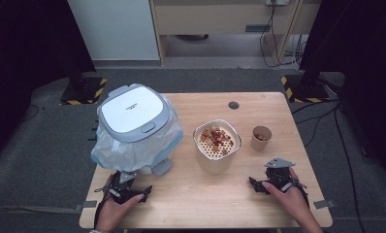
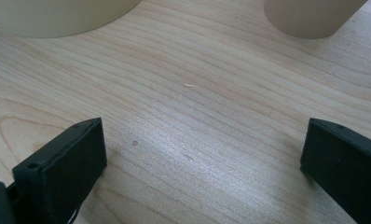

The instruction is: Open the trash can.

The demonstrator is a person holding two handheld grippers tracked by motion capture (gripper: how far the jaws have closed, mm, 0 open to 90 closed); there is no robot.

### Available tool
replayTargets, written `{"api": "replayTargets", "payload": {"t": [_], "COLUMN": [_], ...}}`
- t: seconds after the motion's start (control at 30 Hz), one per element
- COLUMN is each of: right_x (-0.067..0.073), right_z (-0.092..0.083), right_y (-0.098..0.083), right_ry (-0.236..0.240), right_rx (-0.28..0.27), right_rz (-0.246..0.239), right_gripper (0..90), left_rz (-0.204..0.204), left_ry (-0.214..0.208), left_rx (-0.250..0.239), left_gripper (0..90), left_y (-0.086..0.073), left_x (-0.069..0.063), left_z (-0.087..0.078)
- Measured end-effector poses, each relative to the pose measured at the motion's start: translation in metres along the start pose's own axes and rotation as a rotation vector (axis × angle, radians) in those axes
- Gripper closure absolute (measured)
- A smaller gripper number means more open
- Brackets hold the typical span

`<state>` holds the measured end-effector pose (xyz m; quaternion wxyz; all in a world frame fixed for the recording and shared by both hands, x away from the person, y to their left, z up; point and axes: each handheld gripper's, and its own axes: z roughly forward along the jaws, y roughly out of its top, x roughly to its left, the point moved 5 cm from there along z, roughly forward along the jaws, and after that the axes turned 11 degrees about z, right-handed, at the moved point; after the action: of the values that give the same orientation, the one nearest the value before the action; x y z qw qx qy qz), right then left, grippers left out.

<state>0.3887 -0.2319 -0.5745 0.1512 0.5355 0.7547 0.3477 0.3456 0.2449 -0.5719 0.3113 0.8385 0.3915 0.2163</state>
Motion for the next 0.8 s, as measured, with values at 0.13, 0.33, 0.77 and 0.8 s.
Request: {"api": "replayTargets", "payload": {"t": [0.13,0.33,0.77,0.8], "right_x": [0.000,-0.001,-0.001,-0.001], "right_z": [0.000,-0.001,-0.001,-0.001], "right_y": [0.000,0.000,-0.001,-0.001], "right_ry": [0.000,-0.002,0.000,0.000], "right_rx": [0.000,-0.004,-0.002,-0.002], "right_rz": [0.001,-0.006,-0.002,-0.003], "right_gripper": [0.5,0.5,0.5,0.5], "left_rz": [0.012,0.053,0.118,0.119], "left_ry": [-0.010,-0.006,-0.039,-0.043], "left_rx": [0.000,-0.013,-0.073,-0.084], "left_gripper": [5.3,13.3,29.8,31.4], "left_y": [-0.001,0.000,0.010,0.012], "left_x": [-0.004,-0.010,-0.036,-0.037], "left_z": [-0.005,-0.014,-0.030,-0.030]}}
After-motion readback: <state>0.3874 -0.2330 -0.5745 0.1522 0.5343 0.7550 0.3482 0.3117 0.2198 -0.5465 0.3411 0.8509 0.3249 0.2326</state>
